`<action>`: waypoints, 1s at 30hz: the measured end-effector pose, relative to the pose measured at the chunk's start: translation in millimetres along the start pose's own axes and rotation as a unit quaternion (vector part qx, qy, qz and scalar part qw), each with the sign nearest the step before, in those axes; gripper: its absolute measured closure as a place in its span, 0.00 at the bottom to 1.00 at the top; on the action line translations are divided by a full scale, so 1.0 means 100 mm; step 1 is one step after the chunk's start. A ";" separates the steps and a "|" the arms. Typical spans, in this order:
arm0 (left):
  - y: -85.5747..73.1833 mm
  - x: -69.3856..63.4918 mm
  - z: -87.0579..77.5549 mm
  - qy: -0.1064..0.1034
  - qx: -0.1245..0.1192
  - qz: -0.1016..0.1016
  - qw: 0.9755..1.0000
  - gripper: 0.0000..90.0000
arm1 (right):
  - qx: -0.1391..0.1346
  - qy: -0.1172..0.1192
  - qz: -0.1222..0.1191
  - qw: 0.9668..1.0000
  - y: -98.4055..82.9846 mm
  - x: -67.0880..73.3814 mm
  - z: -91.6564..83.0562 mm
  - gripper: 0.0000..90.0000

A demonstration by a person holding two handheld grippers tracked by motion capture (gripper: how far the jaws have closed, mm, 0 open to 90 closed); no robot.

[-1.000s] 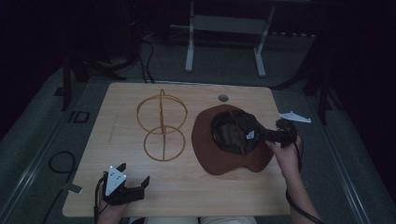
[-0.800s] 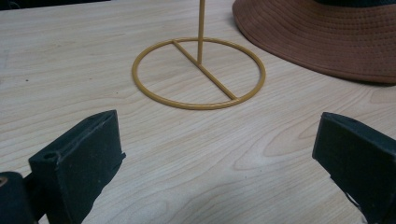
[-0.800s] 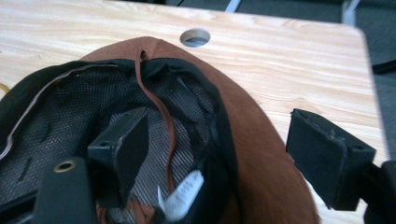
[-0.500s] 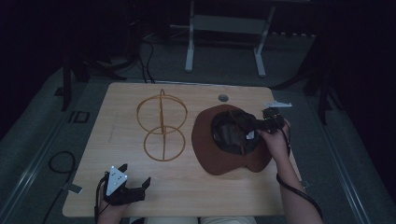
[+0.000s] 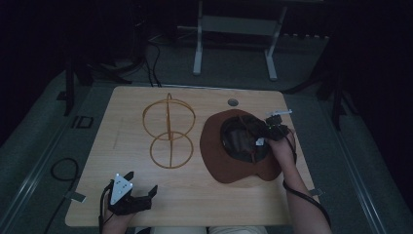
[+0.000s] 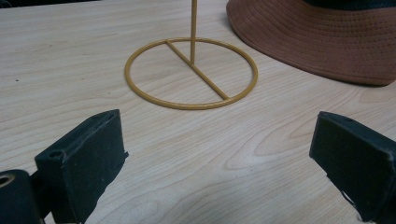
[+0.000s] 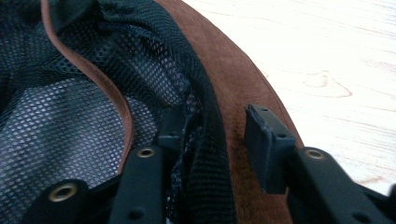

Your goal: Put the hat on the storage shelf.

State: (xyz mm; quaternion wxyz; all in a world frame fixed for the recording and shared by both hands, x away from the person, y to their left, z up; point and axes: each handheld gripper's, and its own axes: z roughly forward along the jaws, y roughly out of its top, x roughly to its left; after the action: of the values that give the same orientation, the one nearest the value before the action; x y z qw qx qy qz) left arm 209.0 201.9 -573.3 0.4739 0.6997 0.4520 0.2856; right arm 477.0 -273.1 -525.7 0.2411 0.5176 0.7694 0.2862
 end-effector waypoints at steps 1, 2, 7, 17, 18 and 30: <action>0.00 0.00 0.00 0.000 0.000 0.000 1.000 0.04 | 0.000 0.000 0.000 1.000 0.00 0.00 0.00 0.72; 0.00 0.00 0.00 0.002 0.000 0.001 1.000 0.04 | 0.000 -0.007 -0.007 1.000 -0.01 0.02 0.01 0.74; 0.00 -0.01 0.01 -0.001 0.005 0.000 1.000 0.04 | -0.007 -0.043 -0.029 0.999 -0.06 0.10 0.03 0.86; 0.00 -0.02 0.02 -0.005 0.007 -0.006 1.000 0.06 | -0.058 -0.029 0.004 0.998 -0.03 0.07 -0.29 0.94; 0.00 -0.02 0.03 -0.010 0.008 -0.005 1.000 0.06 | -0.058 -0.029 0.004 0.998 -0.03 0.07 -0.29 0.94; 0.06 -0.13 0.21 -0.047 0.031 0.005 0.998 0.09 | -0.147 -0.021 0.065 0.987 -0.05 0.03 -0.94 0.94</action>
State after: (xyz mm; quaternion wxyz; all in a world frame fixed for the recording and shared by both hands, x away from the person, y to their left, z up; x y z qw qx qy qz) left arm 223.7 181.0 -575.6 0.4711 0.7290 0.4343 0.2408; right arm 409.7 -290.2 -461.6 0.3114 0.5317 0.6782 0.4003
